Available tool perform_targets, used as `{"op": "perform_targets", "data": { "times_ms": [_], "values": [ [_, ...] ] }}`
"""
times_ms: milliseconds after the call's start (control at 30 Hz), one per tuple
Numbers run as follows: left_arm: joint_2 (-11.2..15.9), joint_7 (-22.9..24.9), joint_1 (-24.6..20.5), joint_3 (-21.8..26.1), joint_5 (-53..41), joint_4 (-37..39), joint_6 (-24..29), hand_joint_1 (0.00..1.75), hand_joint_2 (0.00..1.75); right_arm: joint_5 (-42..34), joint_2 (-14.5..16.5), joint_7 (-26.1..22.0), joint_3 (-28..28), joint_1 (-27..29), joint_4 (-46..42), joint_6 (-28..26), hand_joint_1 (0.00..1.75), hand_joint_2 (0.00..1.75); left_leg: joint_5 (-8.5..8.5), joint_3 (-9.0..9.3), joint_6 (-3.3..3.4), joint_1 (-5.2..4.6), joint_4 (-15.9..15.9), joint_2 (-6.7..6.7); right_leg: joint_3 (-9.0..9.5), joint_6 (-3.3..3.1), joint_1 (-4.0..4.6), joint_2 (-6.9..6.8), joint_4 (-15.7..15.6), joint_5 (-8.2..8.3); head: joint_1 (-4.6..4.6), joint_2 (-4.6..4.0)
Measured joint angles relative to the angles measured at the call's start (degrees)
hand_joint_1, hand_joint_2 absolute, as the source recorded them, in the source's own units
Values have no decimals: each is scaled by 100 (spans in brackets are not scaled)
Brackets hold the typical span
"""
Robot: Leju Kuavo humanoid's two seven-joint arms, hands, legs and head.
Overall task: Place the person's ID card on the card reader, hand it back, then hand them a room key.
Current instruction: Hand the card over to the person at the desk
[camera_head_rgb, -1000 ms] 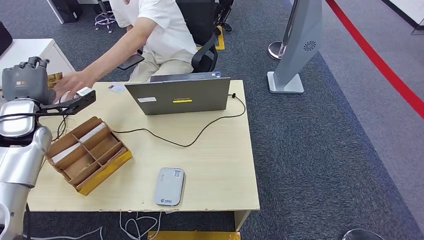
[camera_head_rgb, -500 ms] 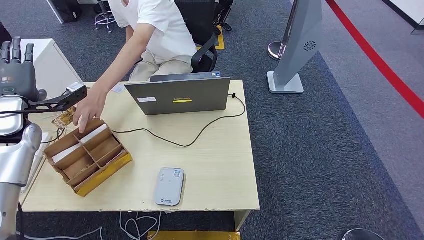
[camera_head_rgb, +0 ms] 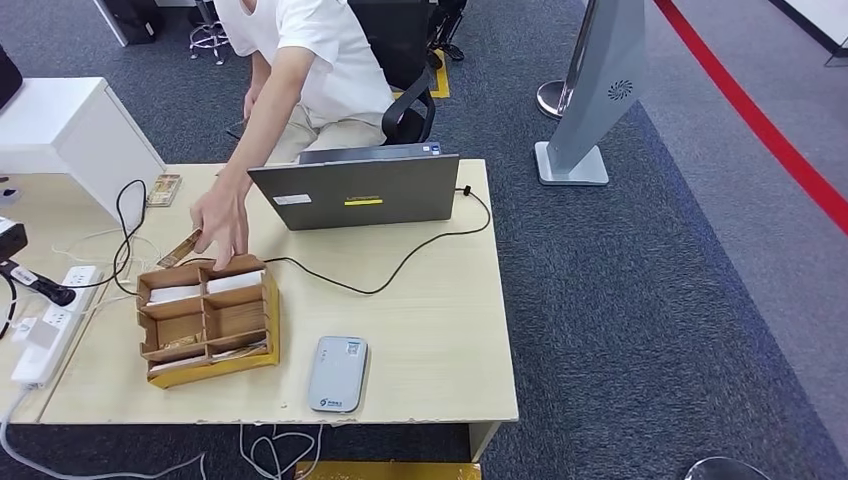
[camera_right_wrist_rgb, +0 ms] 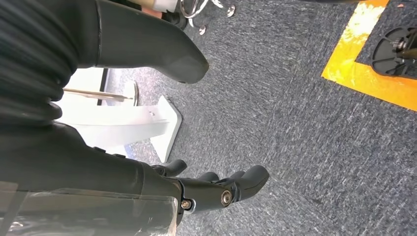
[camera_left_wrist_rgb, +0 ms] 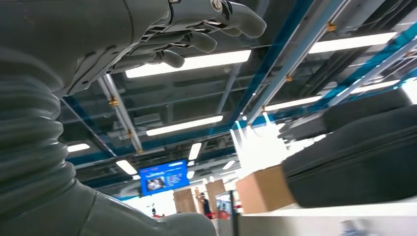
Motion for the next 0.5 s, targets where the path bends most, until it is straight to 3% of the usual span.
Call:
{"op": "perform_targets", "data": {
  "times_ms": [67, 133, 233, 300, 433, 500],
  "values": [
    [240, 292, 386, 262, 92, -118, -59, 0, 175, -35, 0, -2, -29, -22, 1, -39, 0, 175, -11, -13, -10, -6, -12, 4, 19, -8, -3, 5, 5, -5, 21, 0],
    [601, 443, 1168, 837, 571, -217, 203, 0, 175, -81, 0, -22, -51, -30, 2, -74, 0, 175, -43, 14, -25, -19, -25, 78, 32, -24, -13, 78, 7, -17, 33, 0],
    [965, -513, 2244, 2177, 1227, -71, 1000, 0, 175, -97, -6, -49, -87, 41, 3, -67, 0, 175, -66, 76, -23, -16, -21, 148, 19, -32, -13, 146, 3, -28, -19, 0],
    [1034, -984, 2598, 2882, 1119, 22, 1121, 0, 175, -97, -15, -53, -126, 72, 3, -64, 0, 175, -59, 68, -15, -10, -18, 96, 15, -24, -9, 97, -1, -38, -20, 0],
    [1029, -1129, 3098, 3819, 831, 43, 957, 0, 175, -101, -19, -57, -183, 19, 1, -66, 0, 175, -58, 47, -14, -8, -22, 32, 40, -24, -6, 33, -1, -51, -13, 0],
    [949, -1469, 3341, 4444, 770, 106, 968, 0, 175, -99, -21, -60, -196, 12, 1, -64, 0, 175, -61, 48, -16, -8, -24, 32, 42, -26, -4, 34, -1, -53, -15, 0]
  ]
}}
